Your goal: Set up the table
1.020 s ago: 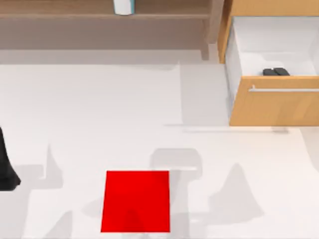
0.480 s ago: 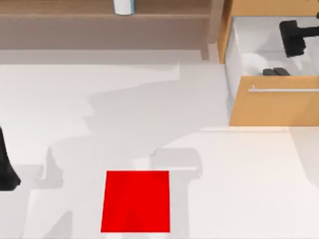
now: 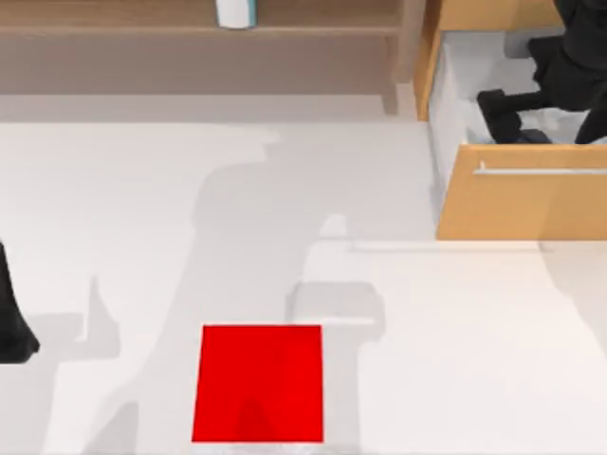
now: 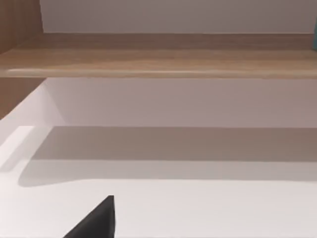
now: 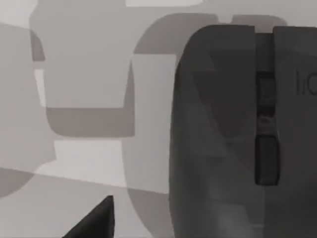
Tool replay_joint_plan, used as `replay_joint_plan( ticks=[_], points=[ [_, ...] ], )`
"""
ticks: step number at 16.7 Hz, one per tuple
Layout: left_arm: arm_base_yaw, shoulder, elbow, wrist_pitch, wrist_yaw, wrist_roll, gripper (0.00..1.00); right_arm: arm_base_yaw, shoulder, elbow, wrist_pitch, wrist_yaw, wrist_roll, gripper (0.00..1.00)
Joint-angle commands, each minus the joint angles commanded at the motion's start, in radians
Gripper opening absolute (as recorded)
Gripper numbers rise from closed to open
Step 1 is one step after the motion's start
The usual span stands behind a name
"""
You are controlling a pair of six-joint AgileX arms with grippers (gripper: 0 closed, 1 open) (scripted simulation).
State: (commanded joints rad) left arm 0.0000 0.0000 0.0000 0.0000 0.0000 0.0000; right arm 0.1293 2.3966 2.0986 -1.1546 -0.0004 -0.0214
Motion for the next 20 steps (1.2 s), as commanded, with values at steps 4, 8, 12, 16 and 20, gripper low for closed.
replay_joint_plan(
  ticks=[4,8,12,16,20],
  points=[
    [0.000,0.000,0.000,0.000,0.000,0.000,1.00,-0.002,0.025,0.024,-0.013,0.000,0.001,1.00],
    [0.000,0.000,0.000,0.000,0.000,0.000,1.00,-0.003,0.023,0.022,-0.012,0.000,0.001,1.00],
    [0.000,0.000,0.000,0.000,0.000,0.000,1.00,0.010,-0.038,0.054,-0.106,0.001,0.019,1.00],
    [0.000,0.000,0.000,0.000,0.000,0.000,1.00,0.018,-0.135,0.108,-0.249,-0.003,0.031,1.00],
    [0.000,0.000,0.000,0.000,0.000,0.000,1.00,0.013,-0.179,0.124,-0.313,-0.008,0.021,1.00]
  ],
)
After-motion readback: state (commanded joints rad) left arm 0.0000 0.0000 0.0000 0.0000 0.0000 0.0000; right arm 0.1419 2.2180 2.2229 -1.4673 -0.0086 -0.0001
